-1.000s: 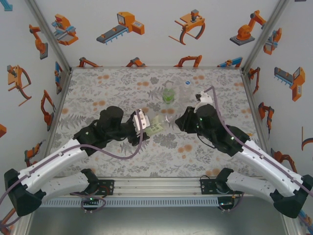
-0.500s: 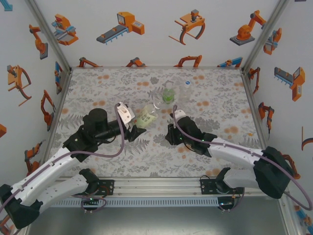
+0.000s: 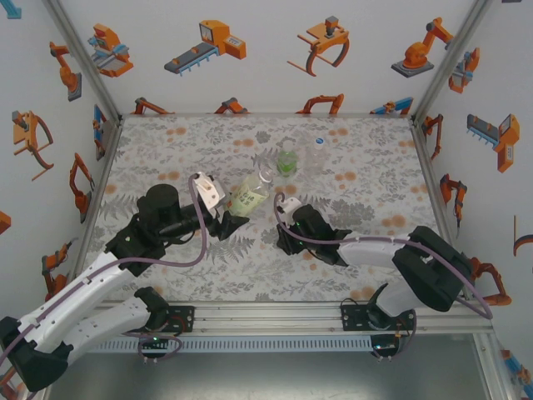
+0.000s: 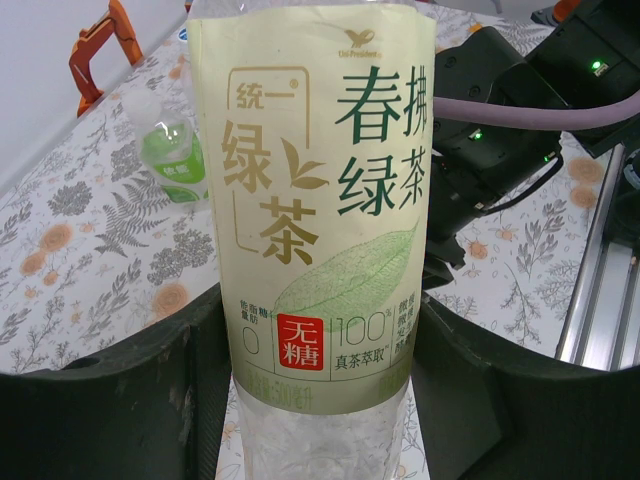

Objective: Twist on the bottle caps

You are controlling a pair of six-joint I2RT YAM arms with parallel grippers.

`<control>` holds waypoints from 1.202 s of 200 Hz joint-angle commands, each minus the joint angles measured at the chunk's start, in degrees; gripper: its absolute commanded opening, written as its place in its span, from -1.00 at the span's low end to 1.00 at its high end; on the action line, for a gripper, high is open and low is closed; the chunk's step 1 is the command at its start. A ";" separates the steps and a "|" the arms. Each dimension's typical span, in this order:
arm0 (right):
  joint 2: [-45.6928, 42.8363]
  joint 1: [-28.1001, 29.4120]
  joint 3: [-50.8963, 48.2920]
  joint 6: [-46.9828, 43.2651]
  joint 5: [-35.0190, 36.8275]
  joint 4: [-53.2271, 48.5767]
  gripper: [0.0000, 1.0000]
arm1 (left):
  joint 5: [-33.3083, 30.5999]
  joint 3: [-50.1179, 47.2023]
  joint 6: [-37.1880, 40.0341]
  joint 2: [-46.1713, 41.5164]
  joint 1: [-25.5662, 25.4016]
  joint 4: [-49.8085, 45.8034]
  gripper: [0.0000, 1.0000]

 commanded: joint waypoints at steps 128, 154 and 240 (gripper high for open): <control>-15.71 -0.06 5.49 1.65 -0.63 -16.71 -0.08 | 2.61 -0.84 -0.96 0.06 0.44 1.85 -1.00; -19.46 0.02 12.98 4.87 -1.42 -21.57 -0.10 | 2.61 -1.04 -1.46 0.95 0.69 1.78 -1.00; -18.91 3.47 29.73 6.61 -4.71 -29.20 -0.19 | 9.51 0.77 -2.98 7.72 1.19 2.24 -1.00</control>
